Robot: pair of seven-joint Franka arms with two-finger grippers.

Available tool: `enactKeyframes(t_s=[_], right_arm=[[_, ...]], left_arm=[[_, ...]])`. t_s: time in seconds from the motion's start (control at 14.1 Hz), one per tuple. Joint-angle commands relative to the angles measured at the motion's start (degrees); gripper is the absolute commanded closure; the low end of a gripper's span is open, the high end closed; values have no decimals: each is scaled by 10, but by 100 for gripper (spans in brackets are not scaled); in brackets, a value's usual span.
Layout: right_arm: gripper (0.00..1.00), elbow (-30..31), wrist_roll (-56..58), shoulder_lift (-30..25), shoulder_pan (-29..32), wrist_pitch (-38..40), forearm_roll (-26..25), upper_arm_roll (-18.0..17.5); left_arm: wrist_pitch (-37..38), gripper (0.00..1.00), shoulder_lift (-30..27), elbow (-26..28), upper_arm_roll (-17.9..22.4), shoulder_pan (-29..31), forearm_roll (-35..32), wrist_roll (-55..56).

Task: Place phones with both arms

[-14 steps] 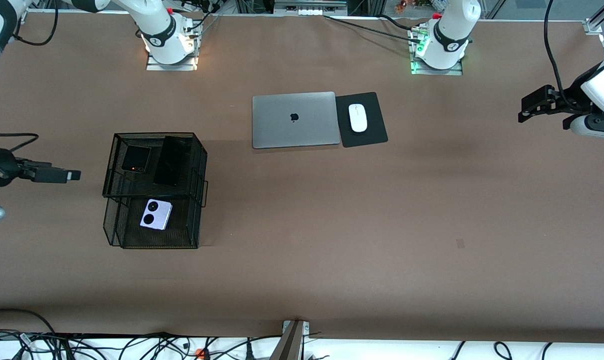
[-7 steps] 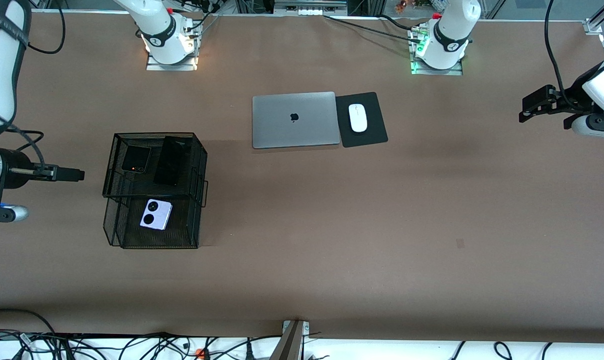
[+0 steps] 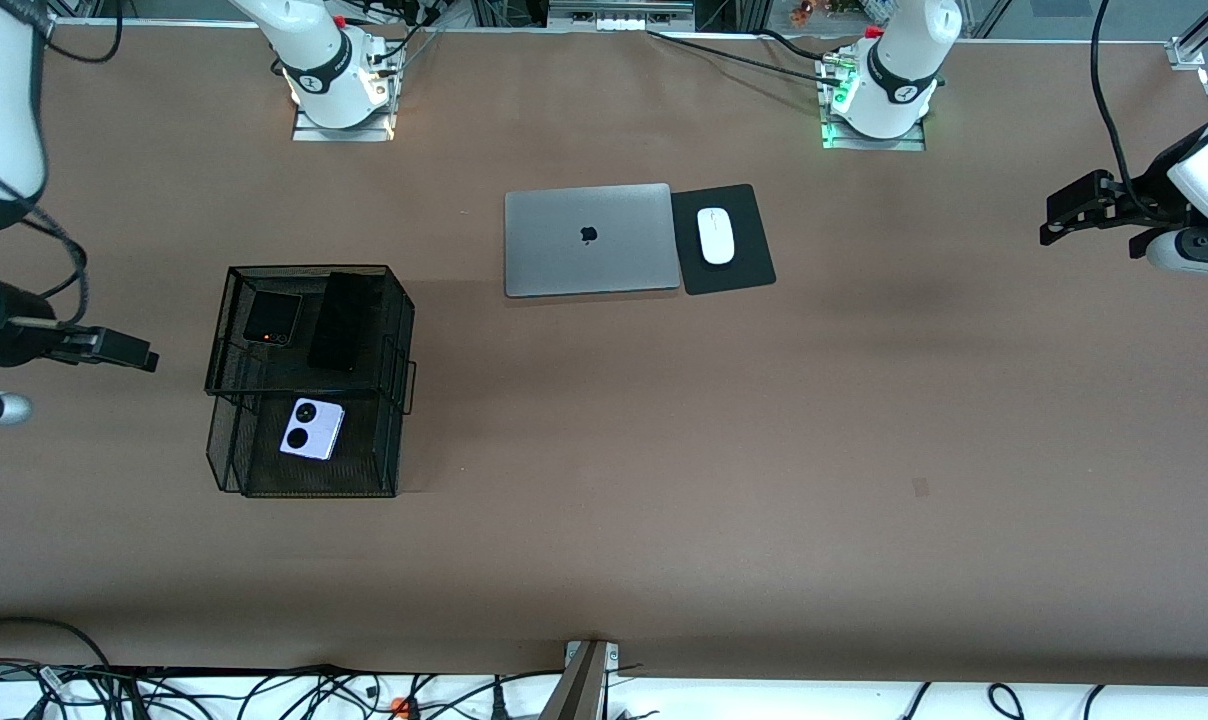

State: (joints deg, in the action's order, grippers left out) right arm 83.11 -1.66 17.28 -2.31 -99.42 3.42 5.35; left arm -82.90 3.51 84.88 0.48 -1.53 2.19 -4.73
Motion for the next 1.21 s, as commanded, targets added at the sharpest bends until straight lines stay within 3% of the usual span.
enactKeyframes(t_s=[0.0, 0.14, 0.5, 1.14], right_arm=[[1, 117, -3, -83, 11, -62, -35, -34], [0, 107, -12, -82, 24, -59, -46, -60], [0, 104, -80, -84, 31, -19, -47, -78], [0, 93, -82, -78, 28, -3, -39, -73]], left_arm=[[7, 0, -9, 1, -3, 2, -12, 5], [7, 0, -9, 1, -3, 2, -12, 5], [7, 0, -9, 1, -4, 2, -12, 6], [8, 0, -9, 2, -5, 2, -12, 5]])
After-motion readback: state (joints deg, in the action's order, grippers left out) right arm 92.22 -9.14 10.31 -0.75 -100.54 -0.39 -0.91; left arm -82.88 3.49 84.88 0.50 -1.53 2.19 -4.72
